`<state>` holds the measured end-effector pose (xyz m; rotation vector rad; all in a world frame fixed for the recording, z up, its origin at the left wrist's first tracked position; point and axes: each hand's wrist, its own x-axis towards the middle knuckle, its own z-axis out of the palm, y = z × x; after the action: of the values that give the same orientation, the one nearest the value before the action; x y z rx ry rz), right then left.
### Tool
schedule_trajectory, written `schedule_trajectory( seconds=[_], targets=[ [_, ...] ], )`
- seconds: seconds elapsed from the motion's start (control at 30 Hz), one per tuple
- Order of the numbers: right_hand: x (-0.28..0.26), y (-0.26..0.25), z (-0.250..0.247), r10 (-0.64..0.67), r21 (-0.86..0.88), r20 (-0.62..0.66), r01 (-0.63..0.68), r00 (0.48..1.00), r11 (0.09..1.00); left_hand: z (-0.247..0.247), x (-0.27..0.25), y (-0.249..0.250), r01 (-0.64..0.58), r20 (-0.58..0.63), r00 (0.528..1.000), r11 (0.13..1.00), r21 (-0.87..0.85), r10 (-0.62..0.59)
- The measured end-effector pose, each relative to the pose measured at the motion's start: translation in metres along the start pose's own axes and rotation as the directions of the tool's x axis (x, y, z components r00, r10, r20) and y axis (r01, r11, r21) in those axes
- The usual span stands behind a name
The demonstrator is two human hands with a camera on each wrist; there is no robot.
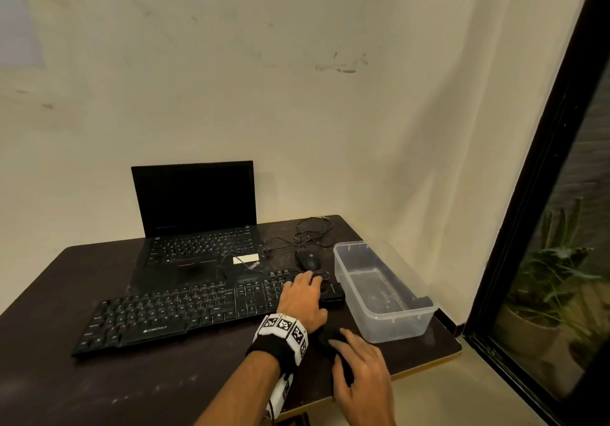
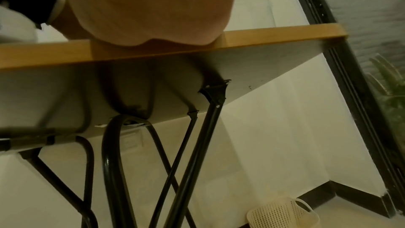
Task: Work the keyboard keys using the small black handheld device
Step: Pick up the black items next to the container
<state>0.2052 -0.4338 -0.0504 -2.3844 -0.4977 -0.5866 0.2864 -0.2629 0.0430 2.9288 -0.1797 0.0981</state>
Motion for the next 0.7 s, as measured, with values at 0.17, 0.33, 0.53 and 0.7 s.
schedule_trajectory(
  seconds=[0.17,0.33,0.53,0.7],
  targets=[
    [0.003,0.007,0.008,0.004,0.062,-0.061,0.0,0.998,0.998,0.006,0.018,0.006,0.062,0.155,0.985,0.995,0.075,-0.073],
    [0.004,0.008,0.006,0.0,0.063,-0.072,0.004,0.997,0.998,0.006,0.004,0.008,0.044,0.06,0.997,0.994,0.101,-0.051],
    [0.004,0.002,0.001,-0.003,0.072,-0.086,0.01,0.996,0.997,0.005,-0.037,0.003,-0.017,-0.019,1.0,0.995,-0.095,0.016],
    [0.007,-0.016,-0.014,0.073,0.004,0.019,-0.073,0.997,0.997,-0.007,-0.077,0.0,0.027,-0.068,0.997,0.971,-0.24,-0.044]
  ],
)
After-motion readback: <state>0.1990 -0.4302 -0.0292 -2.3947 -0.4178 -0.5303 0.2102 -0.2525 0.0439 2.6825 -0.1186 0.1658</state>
